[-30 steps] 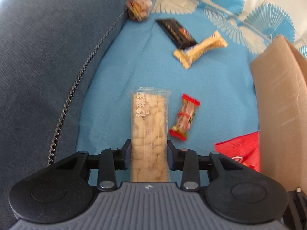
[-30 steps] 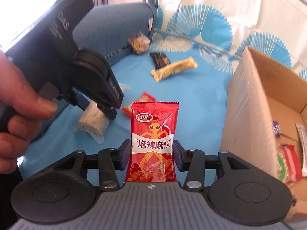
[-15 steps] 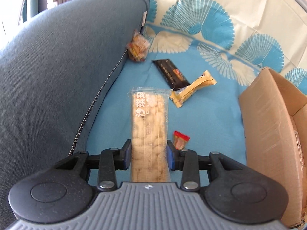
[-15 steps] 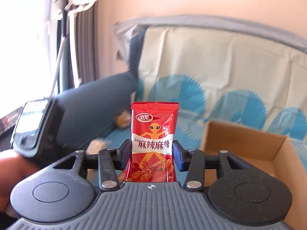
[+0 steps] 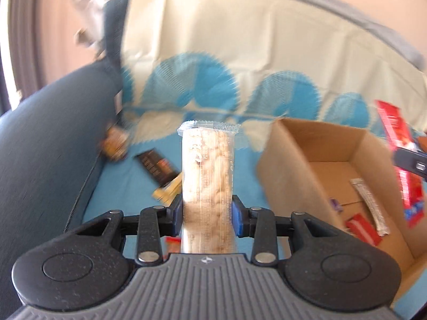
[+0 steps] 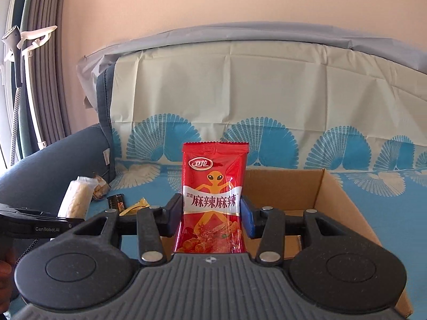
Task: Organize snacks
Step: 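Lift the red pack and peanut bar over the cardboard box with both tools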
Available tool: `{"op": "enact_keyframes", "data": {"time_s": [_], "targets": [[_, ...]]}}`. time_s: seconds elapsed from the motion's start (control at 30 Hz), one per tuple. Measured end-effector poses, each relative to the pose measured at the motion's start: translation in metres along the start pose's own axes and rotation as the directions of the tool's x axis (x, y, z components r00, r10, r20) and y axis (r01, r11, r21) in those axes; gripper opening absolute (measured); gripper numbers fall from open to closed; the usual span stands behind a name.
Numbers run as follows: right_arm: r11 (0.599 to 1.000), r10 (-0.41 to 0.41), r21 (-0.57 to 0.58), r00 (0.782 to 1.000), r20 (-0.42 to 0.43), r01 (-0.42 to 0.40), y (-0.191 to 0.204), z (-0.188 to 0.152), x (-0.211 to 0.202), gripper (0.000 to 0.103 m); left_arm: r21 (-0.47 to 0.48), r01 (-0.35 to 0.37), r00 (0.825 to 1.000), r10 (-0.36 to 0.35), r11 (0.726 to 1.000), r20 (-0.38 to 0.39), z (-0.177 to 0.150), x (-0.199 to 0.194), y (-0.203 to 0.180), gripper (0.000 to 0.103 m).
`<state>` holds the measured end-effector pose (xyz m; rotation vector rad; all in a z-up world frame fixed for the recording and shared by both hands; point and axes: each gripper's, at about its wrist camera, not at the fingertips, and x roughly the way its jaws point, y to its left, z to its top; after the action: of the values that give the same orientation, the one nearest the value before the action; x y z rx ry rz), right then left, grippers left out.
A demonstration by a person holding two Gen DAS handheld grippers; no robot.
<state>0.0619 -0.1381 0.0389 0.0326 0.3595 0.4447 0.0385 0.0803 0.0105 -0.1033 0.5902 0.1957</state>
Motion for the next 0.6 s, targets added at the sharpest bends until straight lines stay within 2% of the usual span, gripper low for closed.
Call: {"op": "enact_keyframes", "data": {"time_s": [0.1,0.2,0.33,0.6], "targets": [[0.999,-0.031,-0.007,1.0,0.006,0.031,-0.01,0.0,0.0,0.048,0.087,0.07,0.993,-0.078,0.994,0.086,-0.001,-0.013,-0.029,0.04],[0.996,-0.085,-0.014,0.996,0.006,0.086,-0.023,-0.001,-0.001,0.048,0.156,0.151,0.975,-0.173,0.976,0.139,-0.005,-0.025,-0.054,0.04],[0.99,-0.143,0.005,0.99,0.005,0.143,-0.046,-0.003,-0.006,0.048,0.185,0.259,0.947,-0.287,0.948,0.145,-0.012,-0.027,-0.08,0.04],[0.963,-0.247,0.098,0.968,-0.034,0.249,-0.091,-0.01,-0.014,0.048,0.269,0.367,0.894,-0.418,0.89,0.162,-0.023,-0.035,-0.121,0.04]]}}
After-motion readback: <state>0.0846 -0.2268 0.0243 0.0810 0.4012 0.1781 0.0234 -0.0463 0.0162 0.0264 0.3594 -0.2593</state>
